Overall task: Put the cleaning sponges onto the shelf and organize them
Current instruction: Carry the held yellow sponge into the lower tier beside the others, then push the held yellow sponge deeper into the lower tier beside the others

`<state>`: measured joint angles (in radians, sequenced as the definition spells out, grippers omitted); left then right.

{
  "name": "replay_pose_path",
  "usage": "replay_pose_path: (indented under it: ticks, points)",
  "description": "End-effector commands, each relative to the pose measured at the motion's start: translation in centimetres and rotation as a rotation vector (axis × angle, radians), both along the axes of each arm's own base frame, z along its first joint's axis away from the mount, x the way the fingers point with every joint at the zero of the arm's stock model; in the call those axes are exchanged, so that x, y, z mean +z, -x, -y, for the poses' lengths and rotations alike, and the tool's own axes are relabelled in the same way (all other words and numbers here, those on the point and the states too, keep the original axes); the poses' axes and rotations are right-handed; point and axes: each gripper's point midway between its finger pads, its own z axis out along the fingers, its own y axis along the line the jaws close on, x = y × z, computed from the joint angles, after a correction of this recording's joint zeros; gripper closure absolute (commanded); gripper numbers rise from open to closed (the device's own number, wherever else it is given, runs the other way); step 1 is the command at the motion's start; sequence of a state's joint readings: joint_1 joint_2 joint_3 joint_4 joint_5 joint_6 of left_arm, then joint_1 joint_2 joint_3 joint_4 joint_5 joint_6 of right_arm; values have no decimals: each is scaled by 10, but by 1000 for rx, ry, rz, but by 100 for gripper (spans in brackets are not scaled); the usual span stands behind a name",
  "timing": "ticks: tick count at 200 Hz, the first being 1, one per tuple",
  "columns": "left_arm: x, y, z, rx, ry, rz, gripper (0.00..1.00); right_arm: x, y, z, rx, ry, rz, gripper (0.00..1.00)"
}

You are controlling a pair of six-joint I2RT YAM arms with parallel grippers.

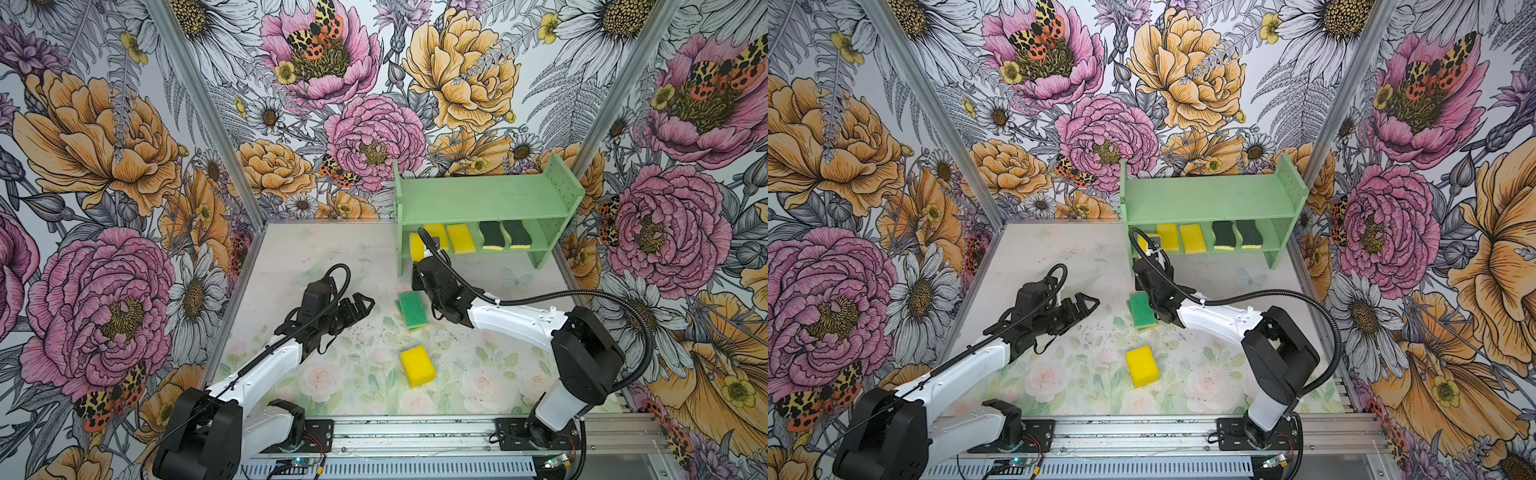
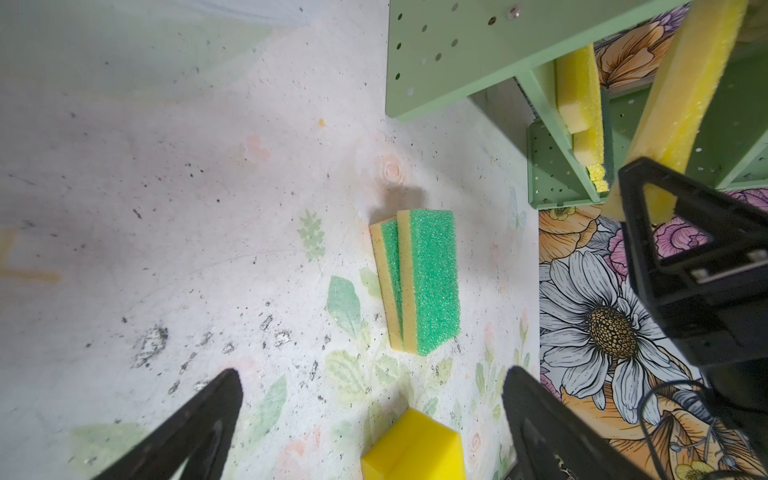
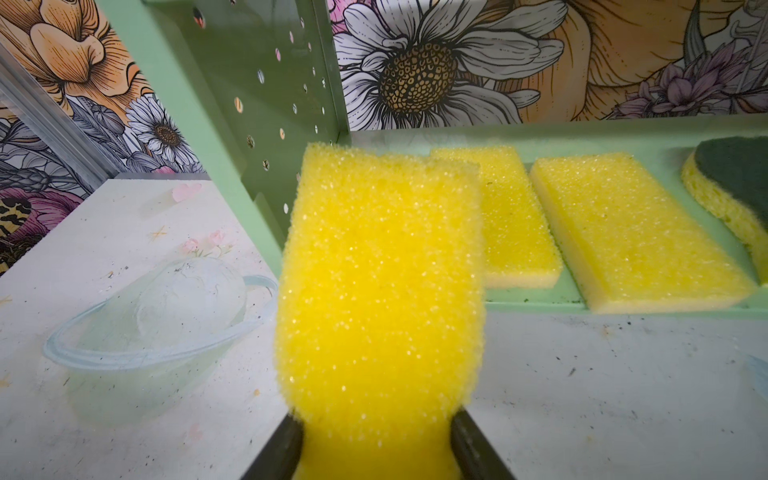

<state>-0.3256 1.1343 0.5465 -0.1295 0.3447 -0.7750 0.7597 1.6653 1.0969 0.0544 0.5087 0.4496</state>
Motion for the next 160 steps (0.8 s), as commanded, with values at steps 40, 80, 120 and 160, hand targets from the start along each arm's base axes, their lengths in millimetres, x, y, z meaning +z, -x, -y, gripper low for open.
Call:
replay_pose_path:
  ticks: [40, 80, 120, 160]
  points:
    - [8, 0, -1, -17, 5, 40, 1, 8, -8, -3, -4, -7, 55, 52]
    - [11, -3, 0, -25, 8, 50, 1, 8, -9, -4, -2, -4, 65, 52]
    - [8, -7, 0, -27, 7, 46, 1, 3, -15, -9, 3, -7, 68, 52]
    - [6, -9, 0, -47, -13, 43, 1, -1, -20, -18, 17, -33, 77, 52]
